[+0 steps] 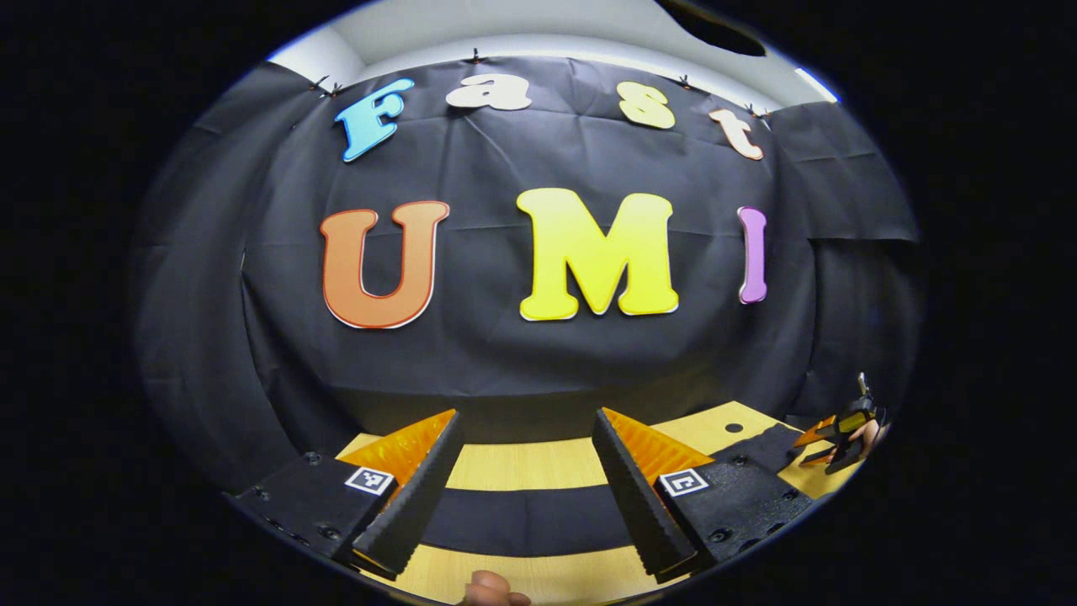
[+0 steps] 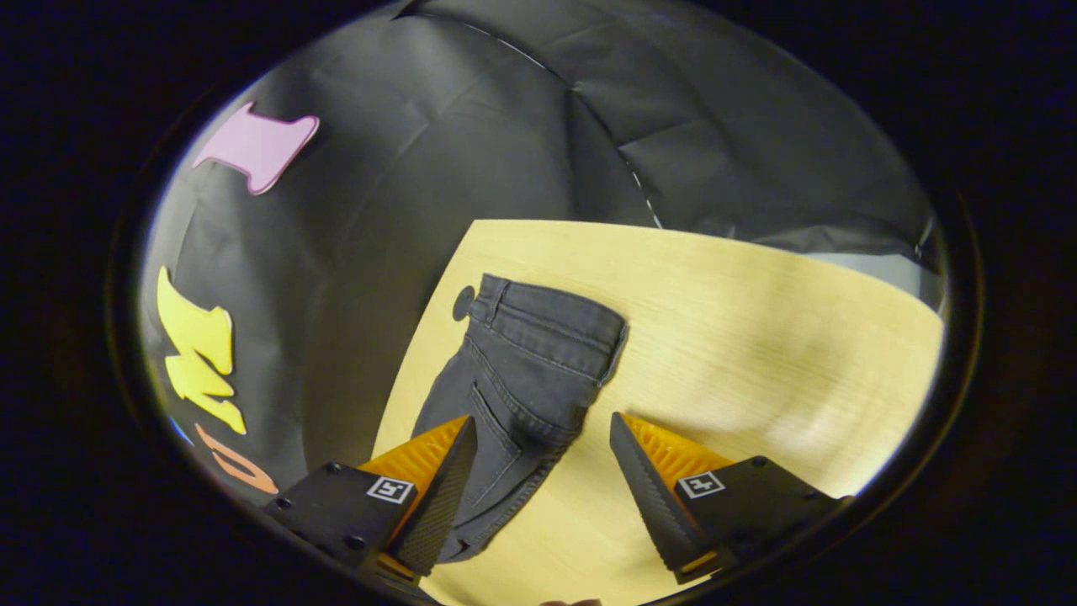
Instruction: Grasp the waist and the cuffs of the jeans and fold them to make the two legs overlap; first hold the waist and fold one-third of the jeans toward the cuffs, then hold the cuffs and fold the remaining one-third in the same direction to finish folding.
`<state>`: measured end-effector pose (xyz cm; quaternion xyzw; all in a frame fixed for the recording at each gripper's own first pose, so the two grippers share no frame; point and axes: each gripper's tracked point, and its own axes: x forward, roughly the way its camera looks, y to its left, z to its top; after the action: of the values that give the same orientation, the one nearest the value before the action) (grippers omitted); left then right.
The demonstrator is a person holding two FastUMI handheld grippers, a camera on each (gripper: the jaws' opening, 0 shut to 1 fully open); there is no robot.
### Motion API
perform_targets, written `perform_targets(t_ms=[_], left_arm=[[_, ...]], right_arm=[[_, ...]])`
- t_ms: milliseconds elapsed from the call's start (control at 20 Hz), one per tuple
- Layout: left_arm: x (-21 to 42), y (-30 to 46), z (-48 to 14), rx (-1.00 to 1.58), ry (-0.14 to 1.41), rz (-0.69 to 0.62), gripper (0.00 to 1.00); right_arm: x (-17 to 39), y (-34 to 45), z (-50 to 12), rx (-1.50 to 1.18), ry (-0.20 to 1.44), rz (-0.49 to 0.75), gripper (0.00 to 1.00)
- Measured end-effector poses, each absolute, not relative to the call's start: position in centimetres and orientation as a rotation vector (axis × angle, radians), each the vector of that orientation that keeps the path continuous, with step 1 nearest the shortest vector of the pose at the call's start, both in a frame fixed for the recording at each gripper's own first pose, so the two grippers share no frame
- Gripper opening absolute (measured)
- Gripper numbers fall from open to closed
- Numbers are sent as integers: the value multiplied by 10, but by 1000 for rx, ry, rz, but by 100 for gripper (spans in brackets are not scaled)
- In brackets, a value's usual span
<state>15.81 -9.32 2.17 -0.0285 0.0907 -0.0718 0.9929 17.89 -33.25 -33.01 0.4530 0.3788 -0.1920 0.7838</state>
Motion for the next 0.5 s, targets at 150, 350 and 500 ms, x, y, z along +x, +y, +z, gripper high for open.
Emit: perform_targets(t_ms=[150,350,500], left_arm=[[146,-99,39,-96,84,-138,99],[139,-98,46,-114,37,-114,98],[136,-89,44,-93,52,-85,99]], right_arm=[[183,-336,-325,1032,799,-422,98],[185,-338,-323,1079,772,-416,92],[175,-350,-330,1069,777,-446,72]])
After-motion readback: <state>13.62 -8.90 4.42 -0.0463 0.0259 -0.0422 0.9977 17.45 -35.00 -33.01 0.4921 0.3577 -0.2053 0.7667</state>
